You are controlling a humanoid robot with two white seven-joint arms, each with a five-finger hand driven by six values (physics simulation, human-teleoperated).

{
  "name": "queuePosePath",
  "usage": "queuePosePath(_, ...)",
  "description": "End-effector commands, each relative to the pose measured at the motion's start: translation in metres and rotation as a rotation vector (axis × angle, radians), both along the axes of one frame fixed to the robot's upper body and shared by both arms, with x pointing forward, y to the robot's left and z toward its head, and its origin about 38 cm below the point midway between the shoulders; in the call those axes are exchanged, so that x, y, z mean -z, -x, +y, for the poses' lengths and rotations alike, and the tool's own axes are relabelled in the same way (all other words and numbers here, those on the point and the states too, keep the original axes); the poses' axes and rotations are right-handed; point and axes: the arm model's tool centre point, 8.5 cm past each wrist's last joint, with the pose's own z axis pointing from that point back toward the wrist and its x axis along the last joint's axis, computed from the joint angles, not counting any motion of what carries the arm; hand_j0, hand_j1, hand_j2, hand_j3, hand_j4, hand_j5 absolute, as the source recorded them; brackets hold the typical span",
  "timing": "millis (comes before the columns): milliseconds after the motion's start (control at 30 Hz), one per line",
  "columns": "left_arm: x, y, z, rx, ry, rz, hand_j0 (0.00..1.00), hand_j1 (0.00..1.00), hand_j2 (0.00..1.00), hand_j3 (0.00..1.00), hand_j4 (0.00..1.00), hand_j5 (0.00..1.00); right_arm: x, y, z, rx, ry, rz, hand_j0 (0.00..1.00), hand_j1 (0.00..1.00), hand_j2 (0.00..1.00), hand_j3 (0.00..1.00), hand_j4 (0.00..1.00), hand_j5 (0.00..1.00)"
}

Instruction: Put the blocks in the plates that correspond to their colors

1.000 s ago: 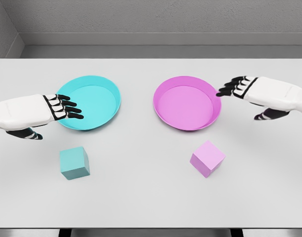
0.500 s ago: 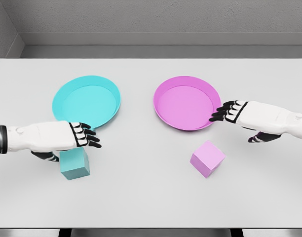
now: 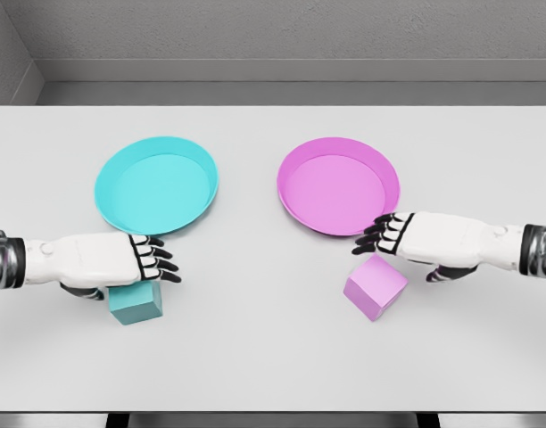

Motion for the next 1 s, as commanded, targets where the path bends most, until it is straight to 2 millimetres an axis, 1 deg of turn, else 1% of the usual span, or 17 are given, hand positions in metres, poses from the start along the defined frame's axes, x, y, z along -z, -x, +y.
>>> queuePosePath(0, -0.001, 0.000, 0.001, -0.004, 0.002, 0.002, 1.00, 1.00, 1.00, 1.00, 1.00, 1.00, 0.011, 0.005, 0.007, -0.020, 0.001, 0.036, 1.00, 1.00, 1.00, 1.00, 1.00, 1.00)
queuePosePath(67, -0.001, 0.000, 0.003, -0.006, -0.003, 0.001, 1.00, 1.00, 1.00, 1.00, 1.00, 1.00, 0.011, 0.005, 0.007, -0.021, 0.001, 0.037, 1.00, 1.00, 1.00, 1.00, 1.00, 1.00)
queuePosePath(167, 0.001, 0.001, 0.003, -0.006, -0.006, 0.006, 1.00, 1.00, 1.00, 1.00, 1.00, 1.00, 0.024, 0.012, 0.014, -0.047, 0.010, 0.077, 1.00, 1.00, 1.00, 1.00, 1.00, 1.00)
queuePosePath(300, 0.001, 0.002, 0.002, -0.006, -0.002, 0.009, 0.98, 0.98, 0.98, 0.98, 0.98, 0.98, 0.022, 0.010, 0.019, -0.053, -0.006, 0.067, 1.00, 1.00, 1.00, 1.00, 1.00, 1.00)
queuePosePath(367, 0.005, 0.004, 0.002, -0.002, -0.005, 0.021, 0.88, 0.88, 0.88, 0.88, 0.88, 0.88, 0.019, 0.008, 0.021, -0.056, -0.010, 0.058, 1.00, 1.00, 1.00, 1.00, 1.00, 1.00)
queuePosePath(400, 0.005, 0.004, 0.002, -0.002, -0.005, 0.021, 0.86, 0.86, 0.86, 0.86, 0.86, 0.86, 0.016, 0.006, 0.021, -0.057, -0.010, 0.049, 1.00, 1.00, 1.00, 1.00, 1.00, 1.00)
queuePosePath(500, 0.009, 0.006, 0.000, 0.004, -0.008, 0.034, 0.71, 0.71, 0.71, 0.71, 0.71, 0.71, 0.018, 0.006, 0.029, -0.065, -0.031, 0.052, 1.00, 1.00, 1.00, 1.00, 1.00, 1.00)
queuePosePath(533, 0.010, 0.006, 0.000, 0.004, -0.009, 0.035, 0.69, 0.69, 0.69, 0.69, 0.69, 0.69, 0.018, 0.006, 0.029, -0.066, -0.034, 0.052, 1.00, 1.00, 1.00, 1.00, 1.00, 1.00)
queuePosePath(567, 0.010, 0.006, 0.000, 0.004, -0.009, 0.035, 0.64, 0.64, 0.64, 0.64, 0.64, 0.64, 0.018, 0.006, 0.030, -0.066, -0.035, 0.052, 1.00, 1.00, 1.00, 1.00, 1.00, 1.00)
queuePosePath(600, 0.010, 0.006, 0.001, 0.003, -0.010, 0.035, 0.55, 0.55, 0.55, 0.55, 0.55, 0.55, 0.019, 0.007, 0.030, -0.066, -0.036, 0.053, 1.00, 1.00, 1.00, 1.00, 1.00, 1.00)
queuePosePath(633, 0.010, 0.006, 0.001, 0.003, -0.010, 0.035, 0.49, 0.49, 0.49, 0.49, 0.49, 0.49, 0.020, 0.007, 0.030, -0.067, -0.035, 0.056, 1.00, 1.00, 1.00, 1.00, 1.00, 1.00)
queuePosePath(733, 0.009, 0.006, 0.001, 0.003, -0.010, 0.032, 0.38, 0.38, 0.38, 0.38, 0.38, 0.38, 0.030, 0.013, 0.037, -0.087, -0.036, 0.085, 0.98, 0.98, 0.98, 0.98, 0.98, 0.98)
queuePosePath(767, 0.008, 0.005, 0.001, 0.003, -0.008, 0.030, 0.35, 0.35, 0.35, 0.35, 0.35, 0.35, 0.030, 0.013, 0.036, -0.086, -0.034, 0.087, 0.91, 0.91, 0.91, 0.91, 0.91, 0.91)
queuePosePath(833, 0.006, 0.004, 0.001, 0.003, -0.008, 0.023, 0.34, 0.34, 0.34, 0.34, 0.34, 0.34, 0.030, 0.013, 0.034, -0.082, -0.027, 0.088, 0.73, 0.73, 0.73, 0.73, 0.73, 0.73)
queuePosePath(867, 0.004, 0.003, 0.001, 0.003, -0.007, 0.018, 0.33, 0.33, 0.33, 0.33, 0.33, 0.33, 0.030, 0.013, 0.033, -0.081, -0.028, 0.087, 0.67, 0.67, 0.67, 0.67, 0.67, 0.67)
queuePosePath(900, 0.002, 0.001, 0.001, 0.001, -0.005, 0.012, 0.33, 0.33, 0.33, 0.33, 0.33, 0.33, 0.029, 0.012, 0.032, -0.079, -0.026, 0.086, 0.62, 0.62, 0.62, 0.62, 0.62, 0.62)
queuePosePath(967, -0.004, -0.002, -0.001, 0.003, 0.003, -0.003, 0.32, 0.32, 0.32, 0.32, 0.32, 0.32, 0.028, 0.012, 0.031, -0.077, -0.026, 0.083, 0.59, 0.59, 0.59, 0.59, 0.59, 0.59)
